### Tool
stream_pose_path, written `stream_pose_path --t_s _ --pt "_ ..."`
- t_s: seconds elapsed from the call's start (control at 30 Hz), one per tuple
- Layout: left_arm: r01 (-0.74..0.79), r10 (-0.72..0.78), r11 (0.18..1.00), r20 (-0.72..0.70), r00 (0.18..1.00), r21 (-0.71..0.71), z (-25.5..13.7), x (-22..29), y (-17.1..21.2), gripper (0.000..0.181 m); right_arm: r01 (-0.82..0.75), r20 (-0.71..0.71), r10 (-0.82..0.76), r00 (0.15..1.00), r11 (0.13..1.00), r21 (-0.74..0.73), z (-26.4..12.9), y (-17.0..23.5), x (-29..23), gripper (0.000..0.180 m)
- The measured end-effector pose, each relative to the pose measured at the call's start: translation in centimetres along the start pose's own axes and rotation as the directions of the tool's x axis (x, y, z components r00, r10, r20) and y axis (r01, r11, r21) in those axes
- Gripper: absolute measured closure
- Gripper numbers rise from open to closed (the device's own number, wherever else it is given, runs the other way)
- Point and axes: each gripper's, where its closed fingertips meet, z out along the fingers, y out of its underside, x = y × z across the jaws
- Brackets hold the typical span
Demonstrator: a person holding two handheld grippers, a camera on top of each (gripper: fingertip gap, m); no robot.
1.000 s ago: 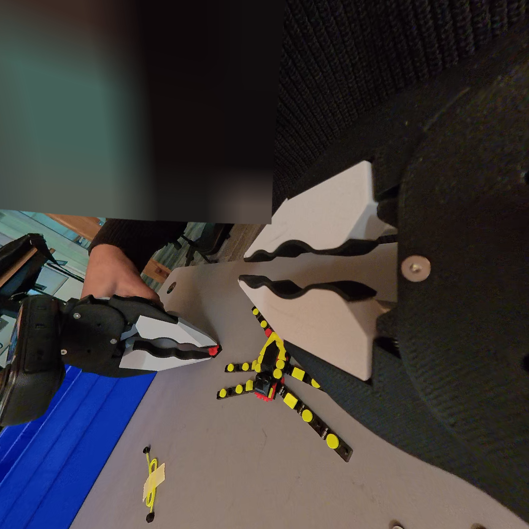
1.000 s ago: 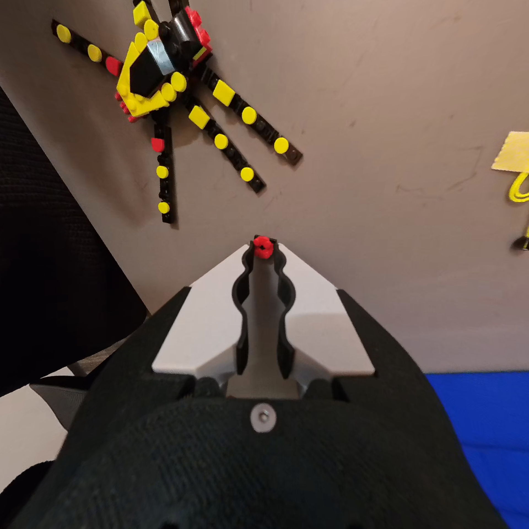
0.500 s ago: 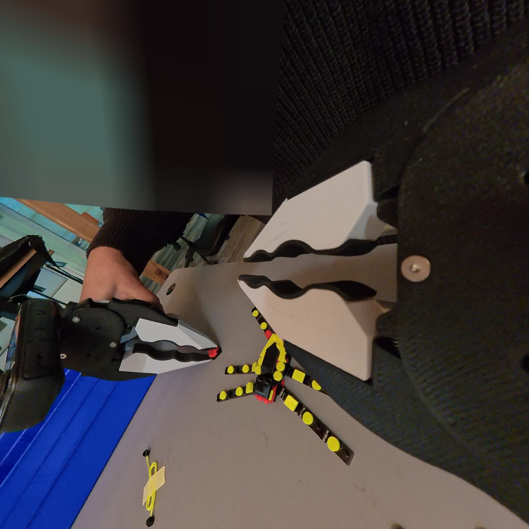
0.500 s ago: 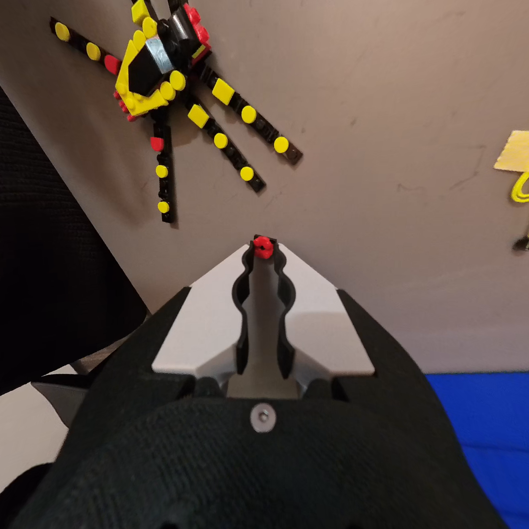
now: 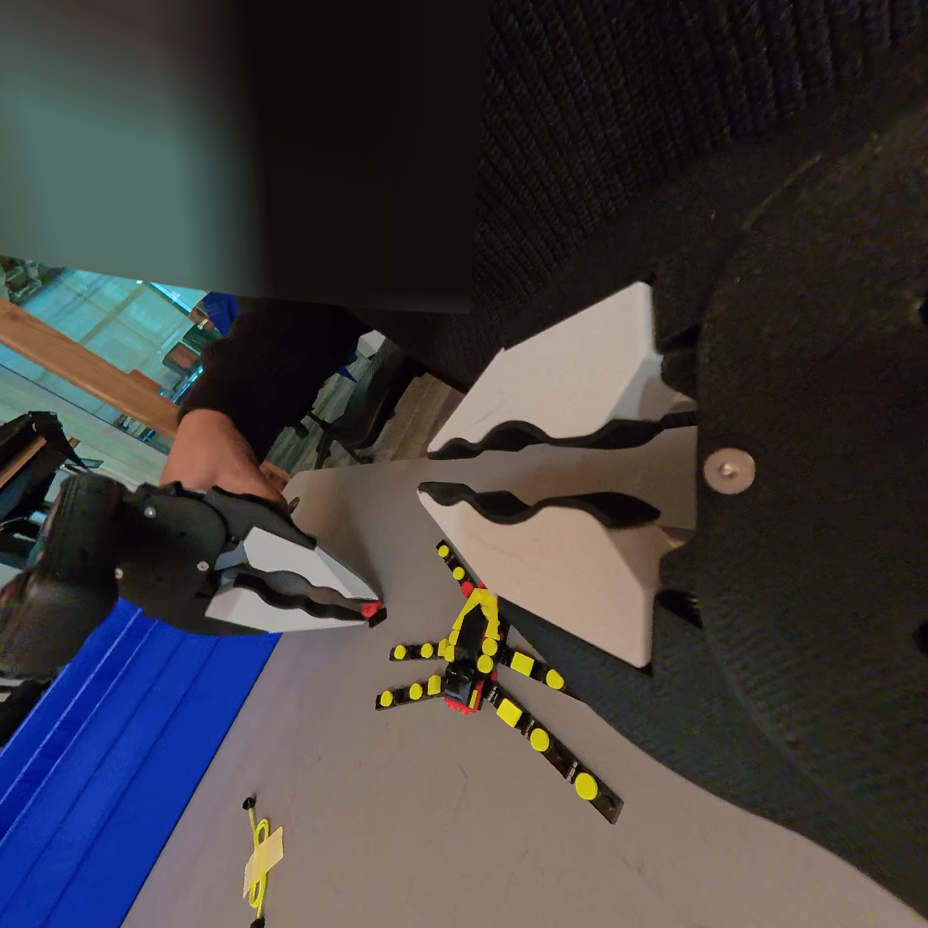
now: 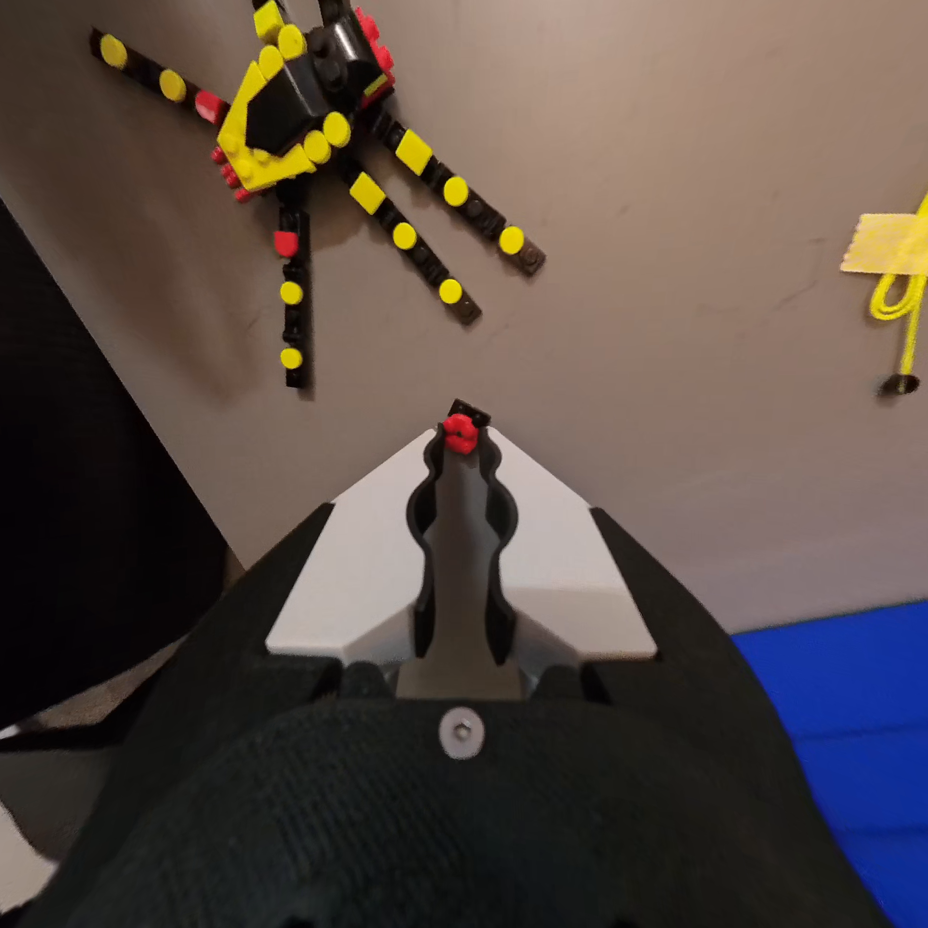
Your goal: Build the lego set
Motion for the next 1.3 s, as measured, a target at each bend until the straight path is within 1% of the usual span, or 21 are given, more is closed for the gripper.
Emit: stream_pose_path --t_s 0.03,0.2,0.33,0.47,0.57,0.67,0.73,0.8,0.87,0.97,1.1,1.2,1.3 --pt "-0.001 0.001 1.000 0.002 1.000 -0.004 0.1 0.0 0.1 0.175 -0.005 -0.014 0.006 1.000 1.000 0.026 -0.2 0.0 -0.1 0.168" --pt "0.049 -0.049 0.999 -0.016 0.999 -0.023 1.0 0.2 0.5 0.173 -0.044 0.019 0.042 0.999 0.987 0.156 -0.7 -0.4 -2.8 0.167" --pt "0.047 -0.048 0.999 -0.040 0.998 -0.024 2.1 0.9 0.6 0.173 -0.056 -0.072 0.066 0.995 0.990 0.133 0.5 1.3 -3.0 0.167" --pt "0.037 -0.039 0.998 -0.037 0.999 -0.056 2.7 1.1 1.2 0.173 -0.067 -0.083 0.086 0.993 0.975 0.210 0.5 1.2 -3.0 0.165" --pt "0.023 -0.024 0.998 -0.022 0.999 -0.059 2.7 1.0 1.3 0.174 -0.049 -0.128 0.085 0.988 0.964 0.259 0.0 1.1 -2.8 0.146" --pt "0.021 -0.021 0.998 -0.011 1.000 -0.053 2.6 1.0 1.2 0.174 -0.011 -0.207 0.088 0.974 0.937 0.348 -0.8 0.7 -2.7 0.138" --pt "0.021 -0.022 0.998 -0.013 1.000 -0.051 2.5 1.0 1.1 0.174 0.013 -0.274 0.112 0.955 0.908 0.418 -1.4 0.6 -2.6 0.128" --pt "0.022 -0.023 0.998 -0.020 1.000 -0.057 2.6 1.0 1.2 0.174 0.037 -0.305 0.120 0.945 0.885 0.463 -1.3 0.7 -3.1 0.118" --pt "0.016 -0.018 0.998 -0.031 0.999 -0.066 2.7 1.1 1.2 0.174 0.076 -0.343 0.089 0.935 0.895 0.439 -0.6 1.4 -3.6 0.123" --pt "0.006 -0.010 0.997 -0.046 0.999 -0.083 2.9 1.0 1.3 0.174 0.149 -0.374 0.005 0.927 0.912 0.381 0.2 2.1 -3.9 0.142" --pt "0.009 -0.015 0.996 -0.071 0.997 -0.092 3.1 1.0 1.3 0.174 0.192 -0.307 -0.057 0.950 0.882 0.431 0.1 1.5 -4.2 0.143" --pt "0.005 -0.012 0.996 -0.077 0.997 -0.091 3.0 1.1 1.2 0.174 0.220 -0.279 -0.105 0.954 0.882 0.418 0.2 1.6 -3.6 0.144" --pt "0.009 -0.016 0.995 -0.074 0.997 -0.094 3.0 1.0 1.2 0.174 0.217 -0.201 -0.141 0.969 0.876 0.431 0.3 1.0 -3.9 0.146"
